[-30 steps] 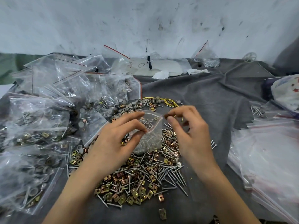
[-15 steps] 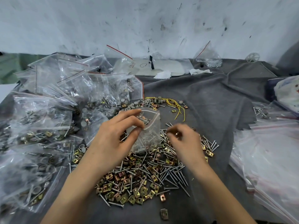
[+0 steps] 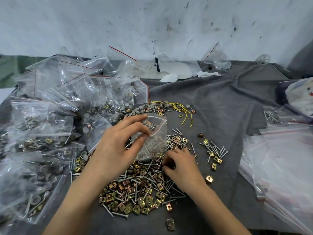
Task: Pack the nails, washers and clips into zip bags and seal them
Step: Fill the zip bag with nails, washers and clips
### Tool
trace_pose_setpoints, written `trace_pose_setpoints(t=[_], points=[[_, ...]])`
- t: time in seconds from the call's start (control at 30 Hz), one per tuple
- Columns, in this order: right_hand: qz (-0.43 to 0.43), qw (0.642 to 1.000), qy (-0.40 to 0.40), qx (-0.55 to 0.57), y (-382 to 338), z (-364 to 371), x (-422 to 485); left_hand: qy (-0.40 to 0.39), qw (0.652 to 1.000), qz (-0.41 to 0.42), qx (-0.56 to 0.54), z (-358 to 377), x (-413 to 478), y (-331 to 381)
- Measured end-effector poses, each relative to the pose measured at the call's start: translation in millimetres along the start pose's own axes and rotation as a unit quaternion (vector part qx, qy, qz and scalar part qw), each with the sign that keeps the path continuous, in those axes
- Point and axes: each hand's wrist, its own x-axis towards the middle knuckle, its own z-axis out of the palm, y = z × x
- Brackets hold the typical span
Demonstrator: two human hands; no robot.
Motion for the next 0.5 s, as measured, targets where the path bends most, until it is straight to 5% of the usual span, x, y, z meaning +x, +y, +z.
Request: trace_pose_setpoints(t=[0.17,0.33,0.5], points=[[0.021,0.986,0.141,0.091,-5.1,-34.8,2.5,-0.009,1.000,-0.008,-0.009,1.6,-1.8,0.0],[-0.058,0.943,0.273,0.179,-34.5,-82.9,4.8,-0.020,1.000,0.012,0.015,7.7,1.5,6.3],[-0.098,0.965,0.192,0.149,-48.8,-88.1,7.5,-0.029,0.999,0.019,0.020,8.6,2.9,10.2]])
